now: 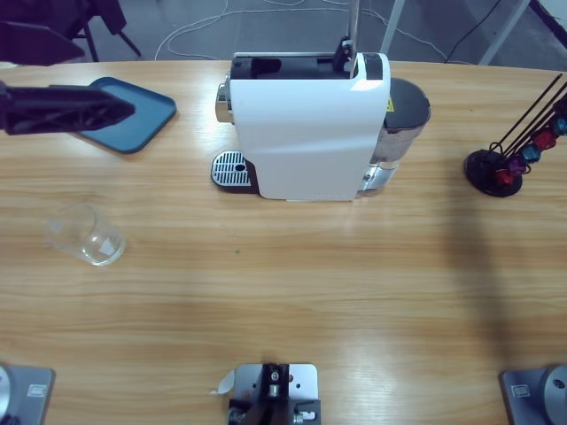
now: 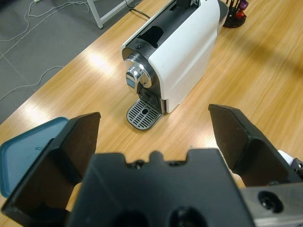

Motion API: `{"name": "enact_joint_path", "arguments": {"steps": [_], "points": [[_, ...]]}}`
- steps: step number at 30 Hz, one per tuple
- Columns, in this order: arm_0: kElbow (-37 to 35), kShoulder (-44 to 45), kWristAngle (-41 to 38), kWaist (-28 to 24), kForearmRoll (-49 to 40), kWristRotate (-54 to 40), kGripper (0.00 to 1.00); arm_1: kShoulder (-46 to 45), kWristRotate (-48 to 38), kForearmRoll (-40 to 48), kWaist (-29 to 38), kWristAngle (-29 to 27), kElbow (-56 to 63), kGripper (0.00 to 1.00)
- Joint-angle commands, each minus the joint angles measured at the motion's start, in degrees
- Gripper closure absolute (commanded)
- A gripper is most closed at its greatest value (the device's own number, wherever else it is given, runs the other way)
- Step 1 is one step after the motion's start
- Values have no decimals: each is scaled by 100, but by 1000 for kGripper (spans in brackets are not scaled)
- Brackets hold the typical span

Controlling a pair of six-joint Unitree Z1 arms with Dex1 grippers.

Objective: Pour coffee

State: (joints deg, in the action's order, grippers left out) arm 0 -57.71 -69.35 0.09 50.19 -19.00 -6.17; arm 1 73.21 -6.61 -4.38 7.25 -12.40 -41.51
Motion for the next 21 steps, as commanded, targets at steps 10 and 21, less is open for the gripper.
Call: {"name": "enact_joint_path", "arguments": {"steps": [10, 21], "points": [[48, -131, 79, 52, -25, 230, 0, 41, 72, -107, -110, 4, -15, 647], [41, -122, 79, 52, -25, 257, 0, -8, 72, -247, -110, -89, -42, 648]]}}
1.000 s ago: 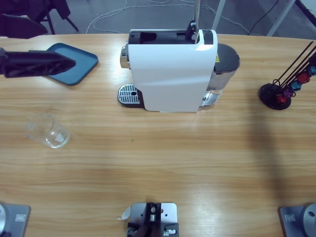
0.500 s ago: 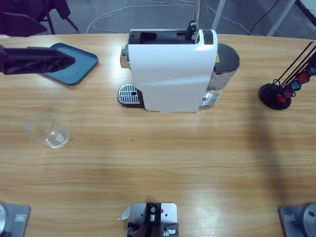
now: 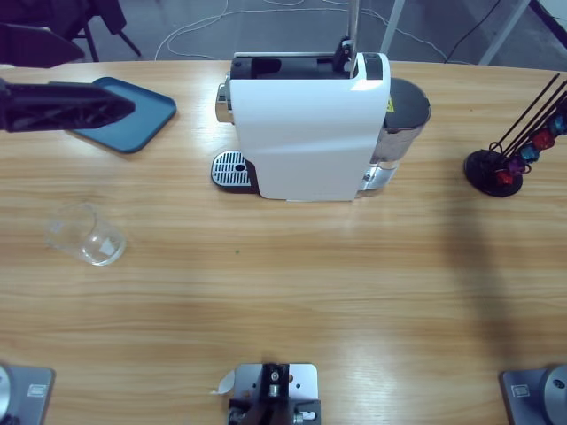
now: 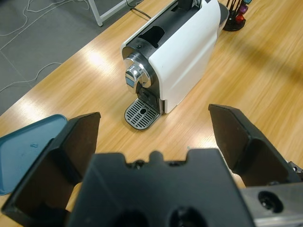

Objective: Pour coffee

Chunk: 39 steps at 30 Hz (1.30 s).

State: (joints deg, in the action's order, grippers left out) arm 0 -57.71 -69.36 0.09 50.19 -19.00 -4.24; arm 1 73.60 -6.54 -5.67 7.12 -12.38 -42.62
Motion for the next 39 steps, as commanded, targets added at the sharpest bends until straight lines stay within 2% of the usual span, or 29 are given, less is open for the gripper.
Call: {"name": "enact_joint_path", "arguments": {"steps": [1, 3, 4, 5, 11, 13, 29, 39], "points": [[41, -122, 76, 52, -25, 63, 0, -47, 65, -131, -97, -131, 66, 650], [41, -122, 70, 52, -25, 76, 0, -47, 81, -152, -109, -142, 61, 671], [41, -122, 72, 48, -25, 81, 0, -47, 99, -159, -116, -147, 61, 775], [35, -122, 70, 52, -25, 81, 0, -47, 116, -160, -125, -154, 61, 823], [39, -122, 72, 52, -25, 90, 0, -46, 118, -153, -132, -130, 52, 832], [32, -125, 70, 52, -23, 90, 0, -47, 118, -145, -132, -122, 40, 1000], [58, -148, 70, 52, -16, 114, 0, -40, 176, -405, -132, -54, -498, 1000], [93, -106, 70, 52, -16, 151, 0, -745, 174, -1637, 126, -184, -1338, 1000]]}}
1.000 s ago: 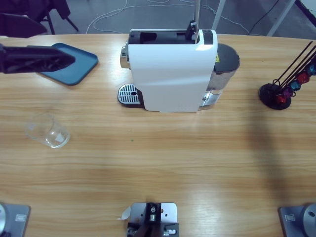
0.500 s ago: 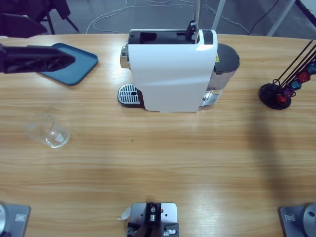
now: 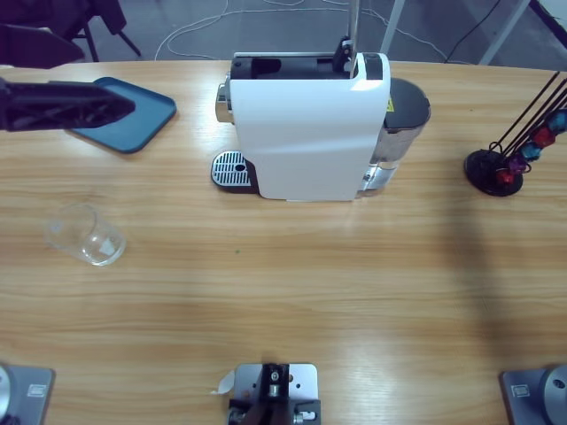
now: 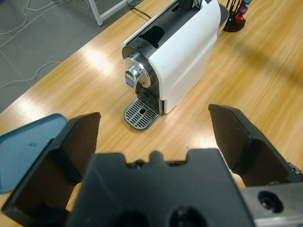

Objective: Pour coffee

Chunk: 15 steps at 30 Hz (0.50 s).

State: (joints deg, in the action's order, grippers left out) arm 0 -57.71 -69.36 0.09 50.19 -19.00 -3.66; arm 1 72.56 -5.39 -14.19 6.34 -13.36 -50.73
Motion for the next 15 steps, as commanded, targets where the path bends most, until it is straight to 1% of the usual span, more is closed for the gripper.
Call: {"name": "enact_joint_path", "arguments": {"steps": [1, 2, 4, 6, 8, 9, 11, 13, 15], "points": [[93, -92, 70, 50, -16, 93, 0, -745, 70, -871, 296, -14, -578, 1000], [95, -60, 70, 50, -18, 93, 0, -813, 170, -993, 435, 125, -649, 1000], [102, 25, 40, 52, -50, 88, 0, -921, 622, -1051, 864, 609, -712, 1000], [102, 130, 26, 52, -220, 58, 0, -856, 1211, -1218, 1514, 1087, -823, 1000], [116, 204, 35, 50, -477, -33, 0, -682, 1719, -1325, 2223, 1430, -916, 1000], [125, 242, 37, 52, -625, -111, 0, -509, 1958, -1487, 2660, 1525, -1067, 1000], [172, 380, 35, 48, -873, -177, 0, -151, 2248, -1740, 3288, 1602, -1431, 1000], [259, 610, 47, 52, -999, -193, 0, 241, 2460, -1908, 3773, 1695, -1899, 1000], [392, 886, 93, 52, -1032, -191, 0, 688, 2663, -2135, 4117, 1757, -2487, 1000]]}}
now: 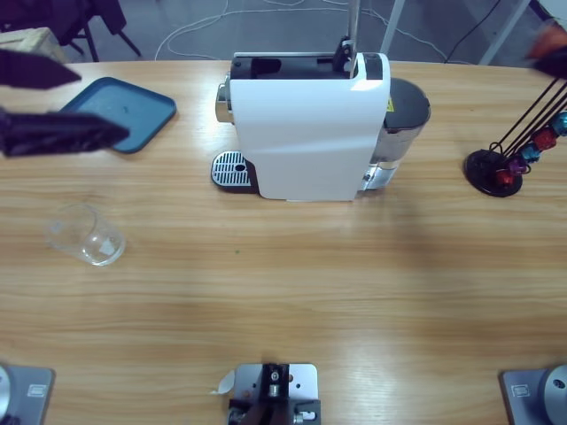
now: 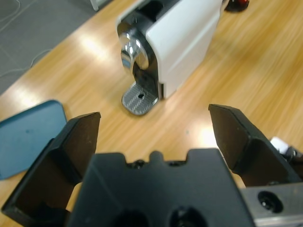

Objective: Pour coffee

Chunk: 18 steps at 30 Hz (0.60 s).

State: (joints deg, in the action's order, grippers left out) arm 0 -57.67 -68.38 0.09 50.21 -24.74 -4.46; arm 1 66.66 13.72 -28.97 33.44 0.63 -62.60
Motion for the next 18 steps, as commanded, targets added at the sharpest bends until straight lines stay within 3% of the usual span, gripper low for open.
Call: {"name": "enact_joint_path", "arguments": {"steps": [1, 4, 11, 18], "points": [[452, 900, 121, 50, -465, -108, 0, 1521, 831, -786, 1541, 426, -1615, 1000], [608, 1194, 192, 50, -523, -108, 0, 2330, 1054, -1192, 1819, 465, -2620, 1000], [708, 1348, 188, 50, -576, -99, 0, 3694, 1080, -1213, 1834, 364, -3925, 1000], [722, 1204, 199, 50, -567, -90, 0, 4228, 1152, -1181, 1369, 238, -4304, 1000]]}}
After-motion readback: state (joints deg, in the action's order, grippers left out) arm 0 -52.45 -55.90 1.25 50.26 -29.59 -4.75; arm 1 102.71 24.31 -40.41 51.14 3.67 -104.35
